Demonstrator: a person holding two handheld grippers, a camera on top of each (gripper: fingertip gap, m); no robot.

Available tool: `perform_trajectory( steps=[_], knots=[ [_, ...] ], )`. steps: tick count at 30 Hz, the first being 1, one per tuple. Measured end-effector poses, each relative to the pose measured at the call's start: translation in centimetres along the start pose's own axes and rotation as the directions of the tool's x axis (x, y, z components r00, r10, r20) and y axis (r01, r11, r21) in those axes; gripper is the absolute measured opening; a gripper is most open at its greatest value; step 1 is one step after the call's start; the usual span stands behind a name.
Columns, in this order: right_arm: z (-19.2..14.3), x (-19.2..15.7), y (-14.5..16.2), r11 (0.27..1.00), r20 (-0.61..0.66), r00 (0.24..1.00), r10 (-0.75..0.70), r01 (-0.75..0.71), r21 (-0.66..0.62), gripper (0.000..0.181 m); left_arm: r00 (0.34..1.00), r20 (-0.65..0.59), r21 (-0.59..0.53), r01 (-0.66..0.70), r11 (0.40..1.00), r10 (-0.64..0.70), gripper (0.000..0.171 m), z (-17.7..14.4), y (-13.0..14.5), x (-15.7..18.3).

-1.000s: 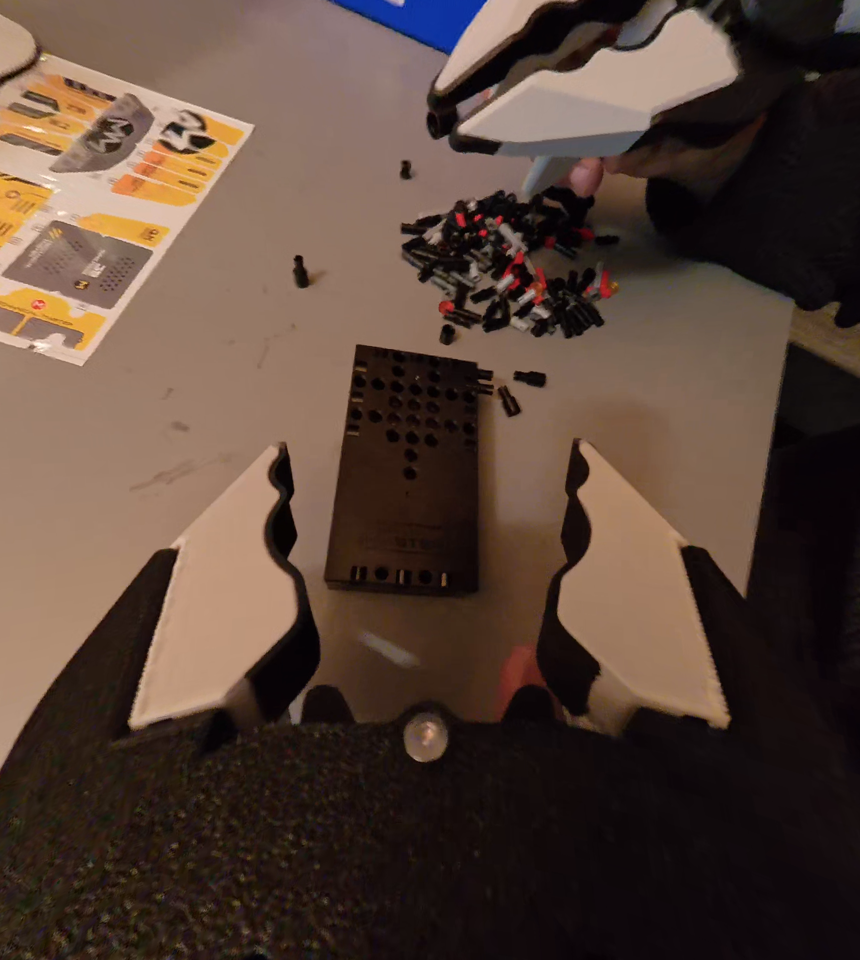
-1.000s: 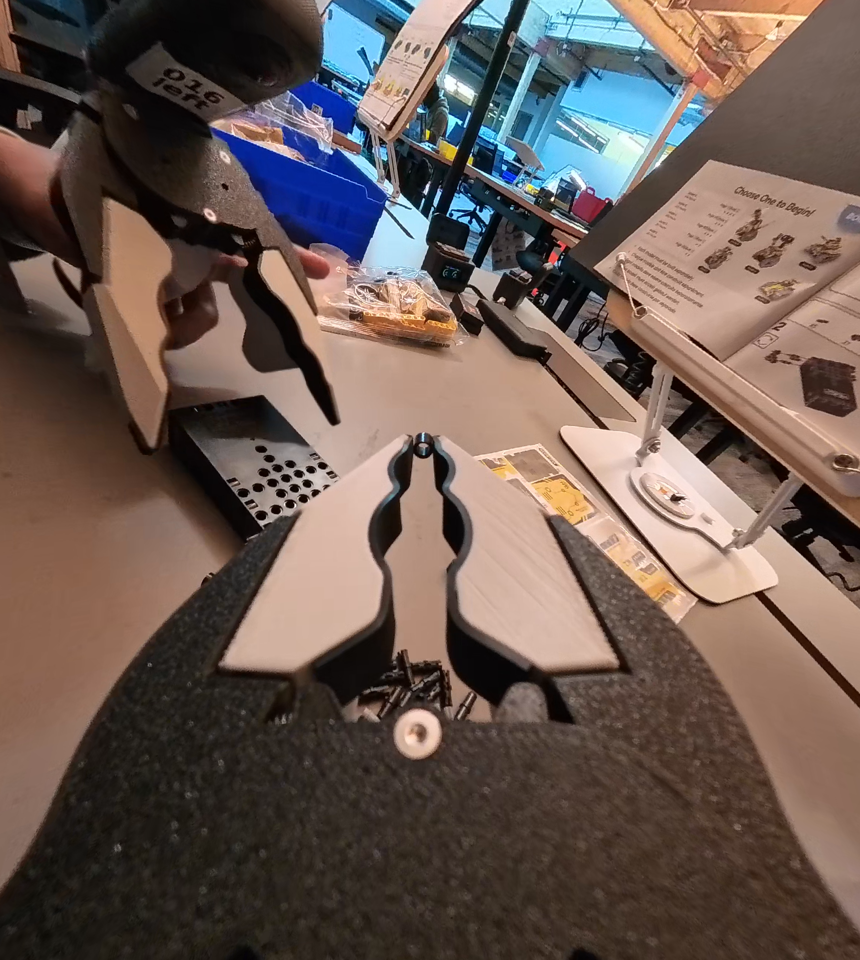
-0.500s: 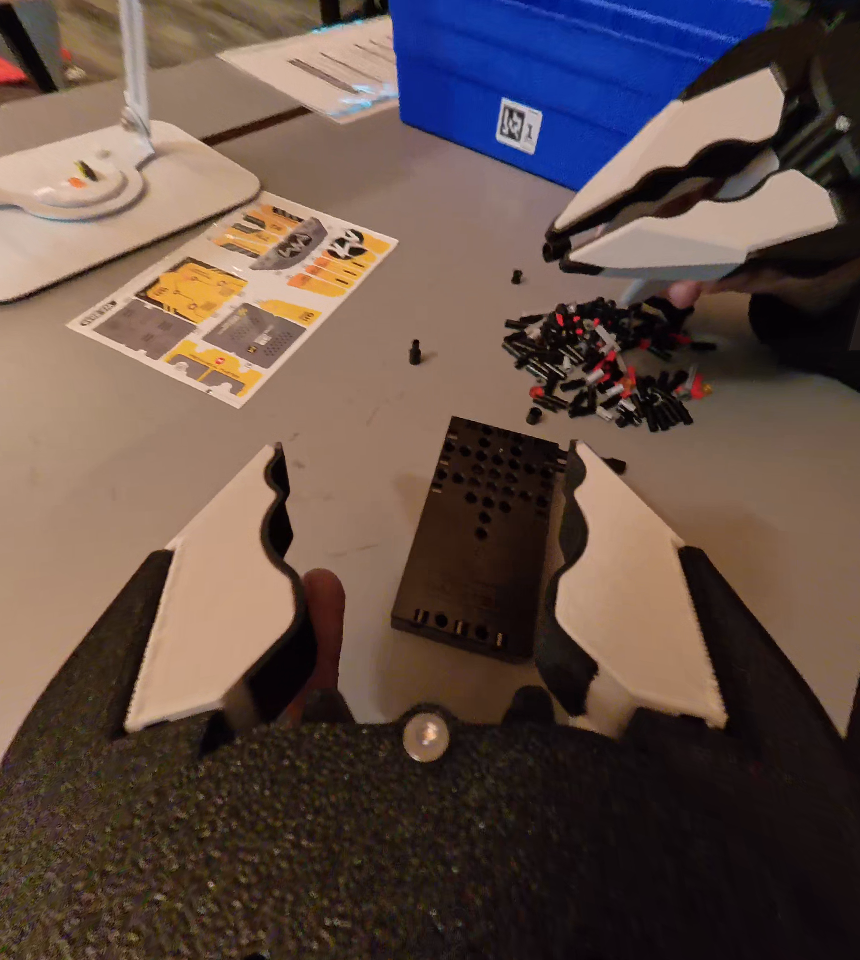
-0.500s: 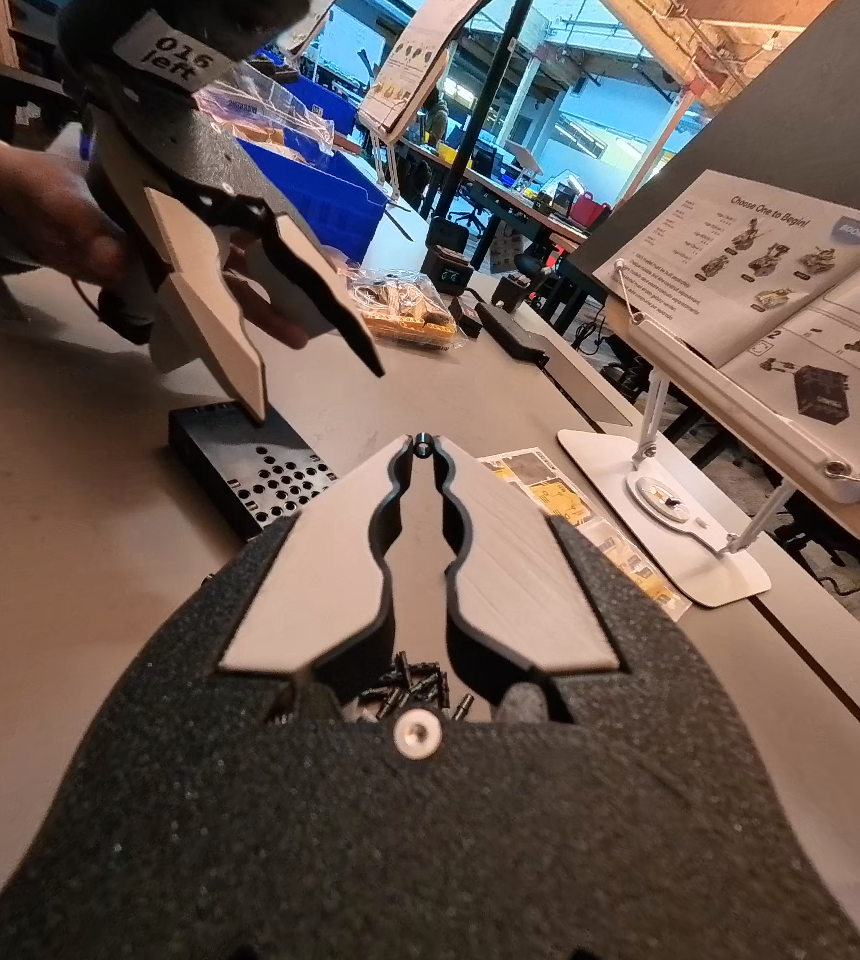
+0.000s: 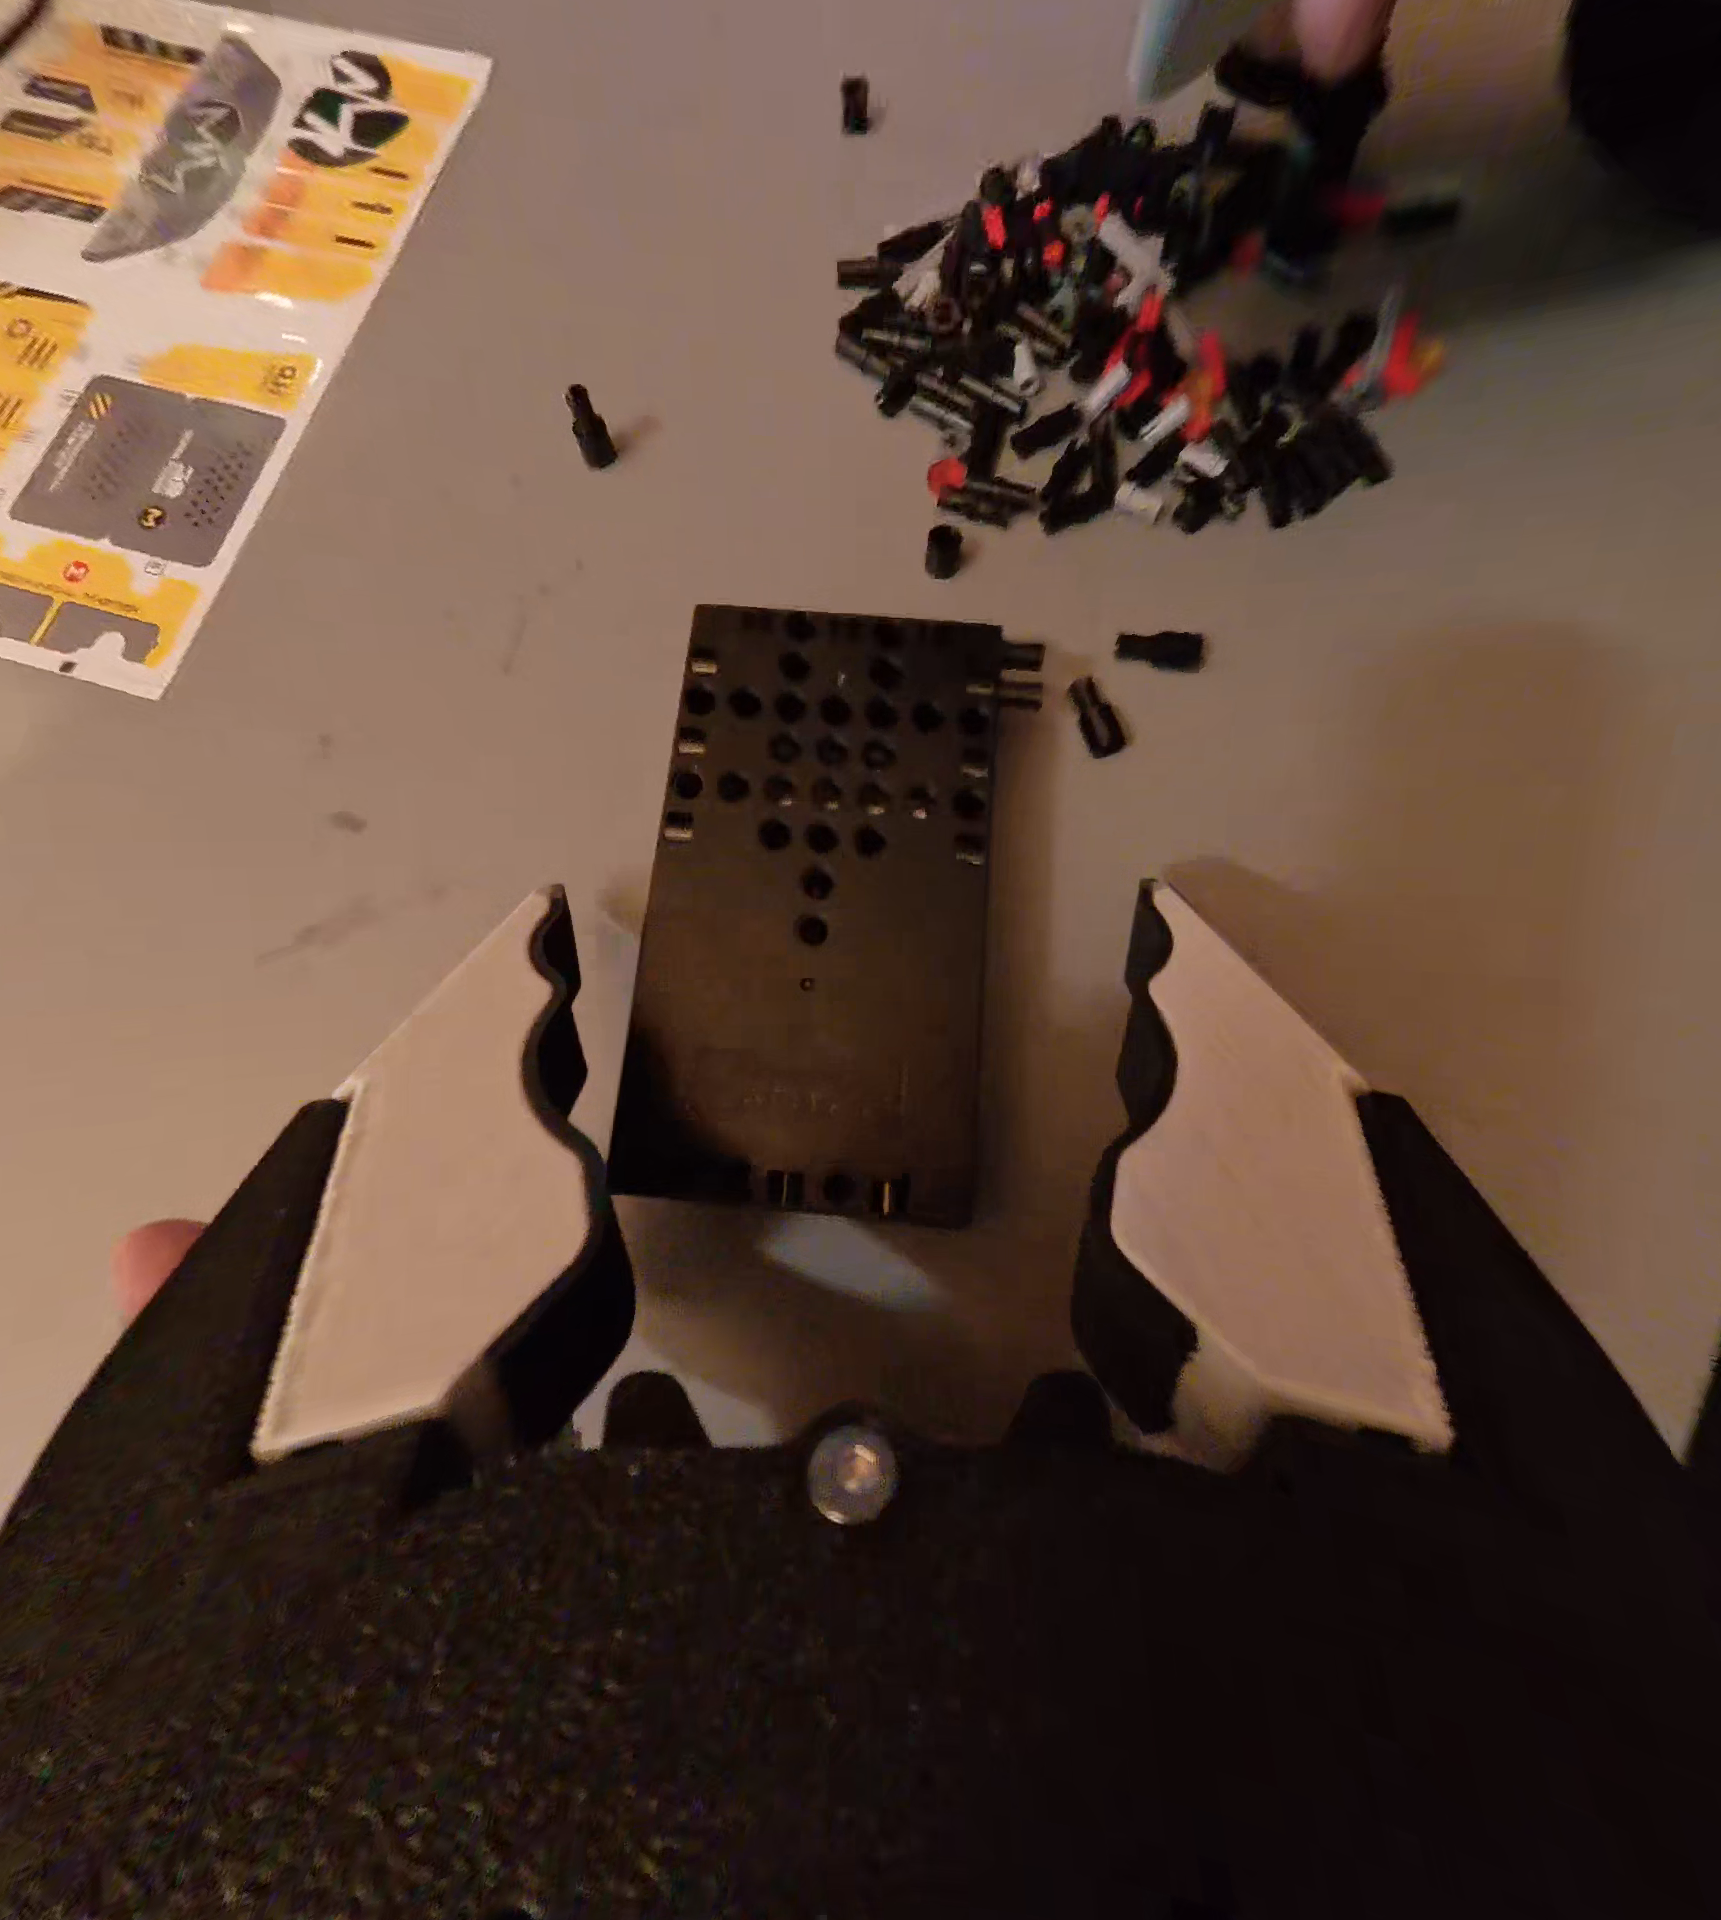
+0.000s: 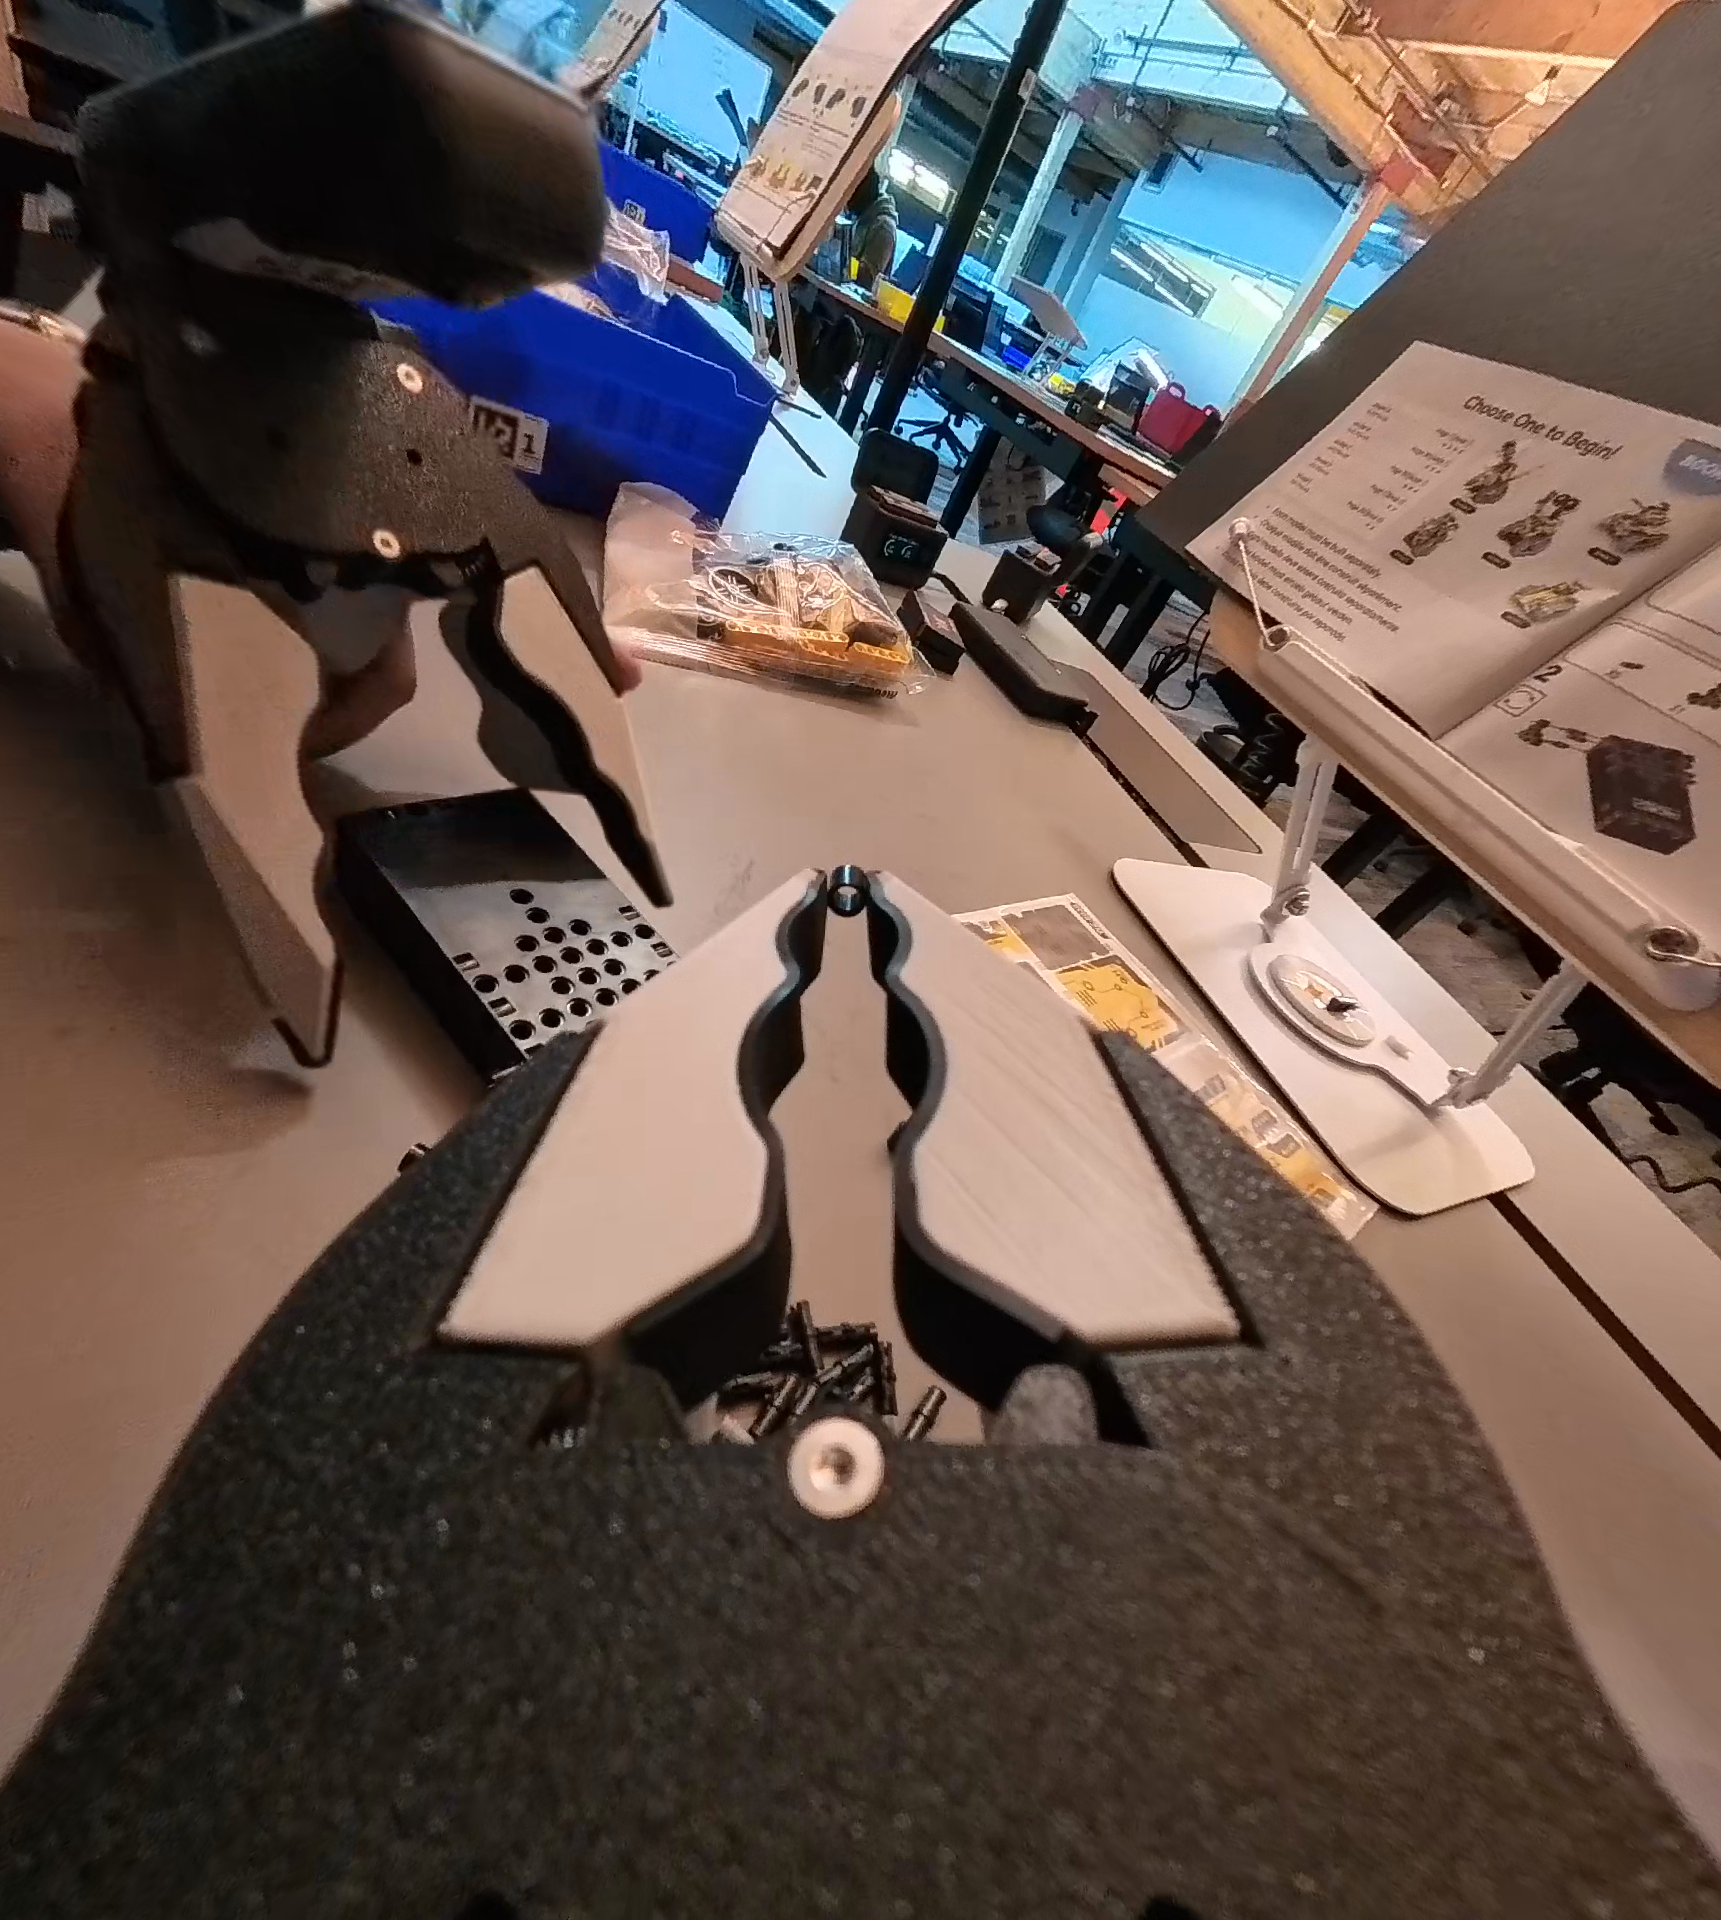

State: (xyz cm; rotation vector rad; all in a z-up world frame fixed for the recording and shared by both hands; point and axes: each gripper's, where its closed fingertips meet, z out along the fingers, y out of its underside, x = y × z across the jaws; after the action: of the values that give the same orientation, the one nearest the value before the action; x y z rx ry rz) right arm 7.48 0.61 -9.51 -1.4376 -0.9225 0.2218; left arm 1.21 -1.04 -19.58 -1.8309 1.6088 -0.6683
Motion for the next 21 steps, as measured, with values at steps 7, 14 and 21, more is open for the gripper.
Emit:
perform_trajectory(
  steps=[7,14,21],
  knots=[
    [0.1,-0.2,0.1,1.000,0.005,1.000,-0.006,0.007,-0.009,0.007,0.997,0.000,0.044,0.078,0.996,-0.078,0.104,0.6,-1.3,-0.6],
    [0.3,-0.3,0.9,0.998,0.019,1.000,0.020,-0.019,-0.064,0.007,0.988,-0.045,0.024,0.148,0.989,-0.147,0.074,1.2,-1.4,-1.1],
    [0.7,-0.4,2.3,0.986,0.012,1.000,-0.011,0.013,-0.164,0.007,0.946,-0.034,0.070,0.323,0.944,-0.321,0.064,0.8,-1.5,-3.6]
  ],
)
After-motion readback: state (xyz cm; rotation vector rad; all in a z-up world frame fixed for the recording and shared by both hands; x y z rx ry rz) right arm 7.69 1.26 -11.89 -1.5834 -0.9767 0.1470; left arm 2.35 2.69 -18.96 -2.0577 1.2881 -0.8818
